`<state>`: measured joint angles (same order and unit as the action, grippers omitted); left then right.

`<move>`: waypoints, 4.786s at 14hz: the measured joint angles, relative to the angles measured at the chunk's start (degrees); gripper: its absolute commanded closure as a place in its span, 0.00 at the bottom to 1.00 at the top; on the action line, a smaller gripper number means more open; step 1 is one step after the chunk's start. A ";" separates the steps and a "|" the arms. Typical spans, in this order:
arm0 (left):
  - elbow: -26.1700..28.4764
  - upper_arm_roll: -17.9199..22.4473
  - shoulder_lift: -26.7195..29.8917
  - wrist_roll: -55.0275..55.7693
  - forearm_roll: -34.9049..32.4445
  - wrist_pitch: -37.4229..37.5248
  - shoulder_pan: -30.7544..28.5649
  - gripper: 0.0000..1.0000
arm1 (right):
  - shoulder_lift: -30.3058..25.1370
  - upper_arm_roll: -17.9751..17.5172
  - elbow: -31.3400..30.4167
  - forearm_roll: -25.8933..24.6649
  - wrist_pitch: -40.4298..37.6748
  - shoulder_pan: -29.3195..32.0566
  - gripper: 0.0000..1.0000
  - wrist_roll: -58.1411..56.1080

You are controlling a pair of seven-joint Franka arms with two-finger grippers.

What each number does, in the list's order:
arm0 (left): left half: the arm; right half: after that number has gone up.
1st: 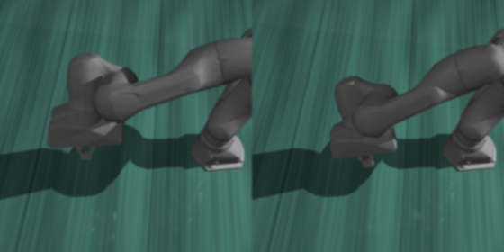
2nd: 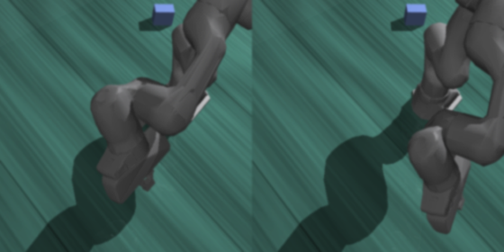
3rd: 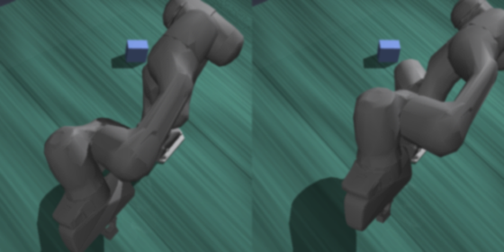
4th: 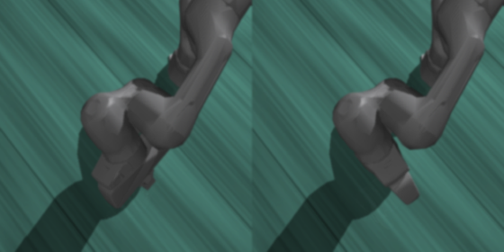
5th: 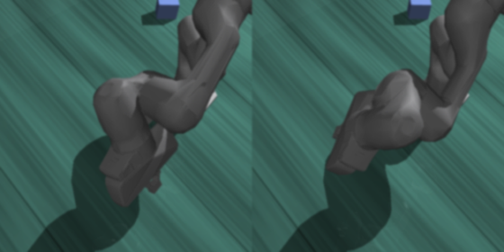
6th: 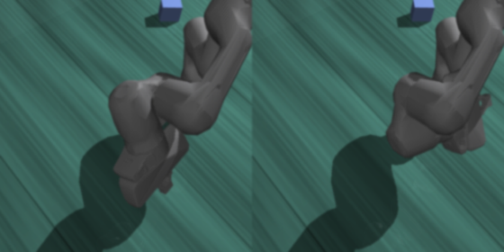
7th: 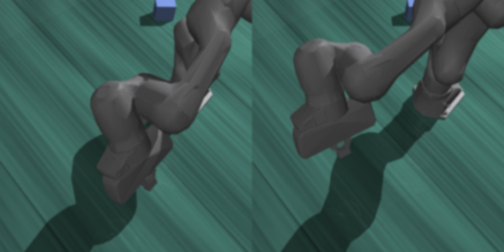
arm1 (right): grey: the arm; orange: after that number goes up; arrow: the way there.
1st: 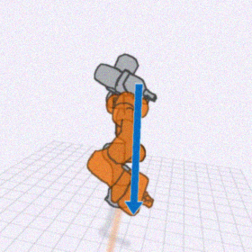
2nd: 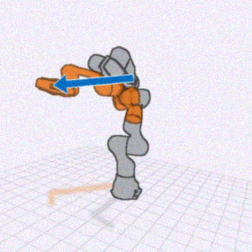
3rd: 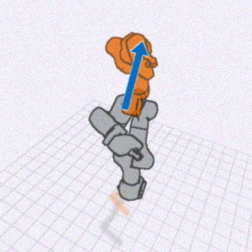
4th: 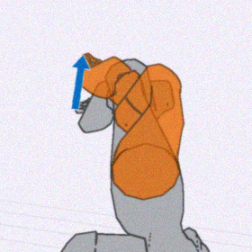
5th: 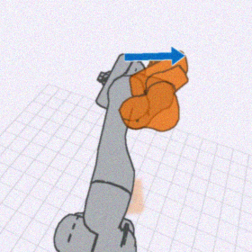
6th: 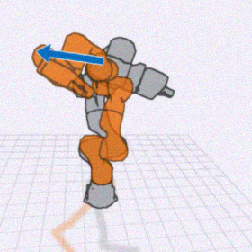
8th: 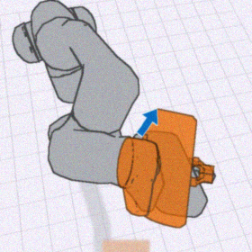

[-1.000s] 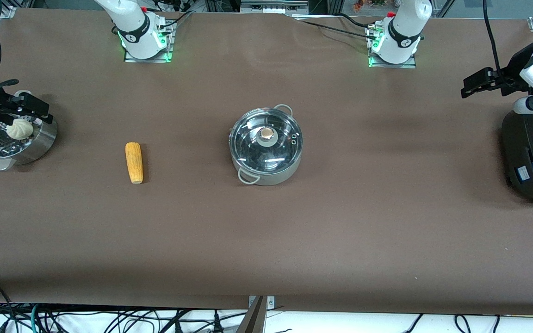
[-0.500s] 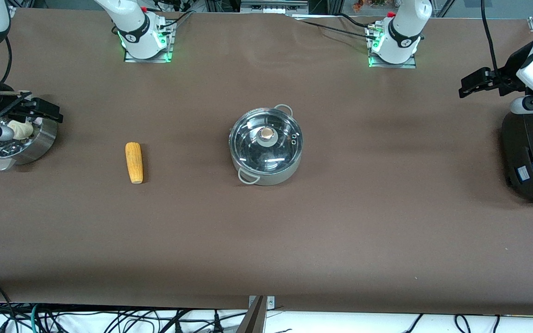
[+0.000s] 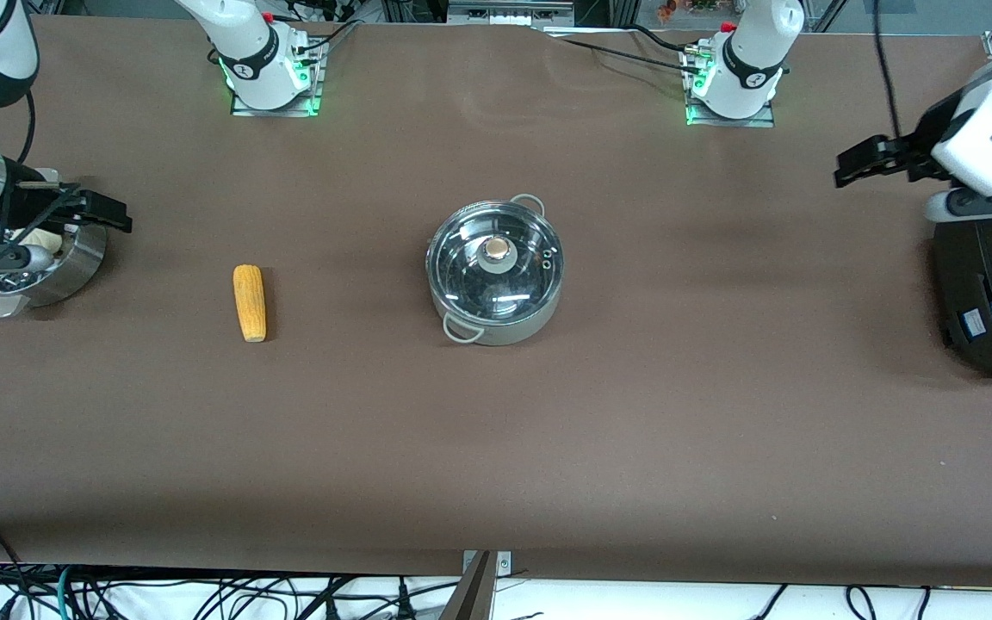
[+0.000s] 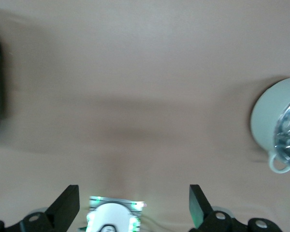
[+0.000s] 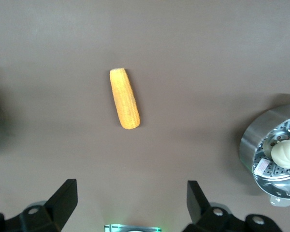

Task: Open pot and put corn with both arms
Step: 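Reach the right gripper to the corn while the left gripper reaches the lid, then grasp the corn with the right gripper while the left gripper grasps the lid knob, then lift the glass lid off the pot with the left gripper, then carry the corn over the pot while the left gripper lowers the lid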

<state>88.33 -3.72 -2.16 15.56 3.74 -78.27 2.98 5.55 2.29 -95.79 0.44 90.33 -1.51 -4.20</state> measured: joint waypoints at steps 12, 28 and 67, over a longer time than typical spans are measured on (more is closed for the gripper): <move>-6.32 -4.42 -21.94 37.06 3.94 -24.63 28.08 0.00 | 3.94 0.11 -22.53 -9.35 33.30 -6.04 0.00 -1.08; -14.29 -3.24 -36.86 42.86 -0.84 -32.41 35.83 0.21 | 16.48 0.13 -34.27 -9.73 63.01 -6.05 0.92 -1.34; 40.68 -3.76 -14.73 -6.71 -1.69 -58.32 -1.09 0.88 | 22.61 -6.71 5.37 22.21 28.38 -29.73 0.79 22.76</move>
<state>129.01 -7.48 -16.89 8.86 2.05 -136.59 1.89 28.16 -4.42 -90.43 22.66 118.71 -31.24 18.56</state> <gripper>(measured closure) 0.498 0.692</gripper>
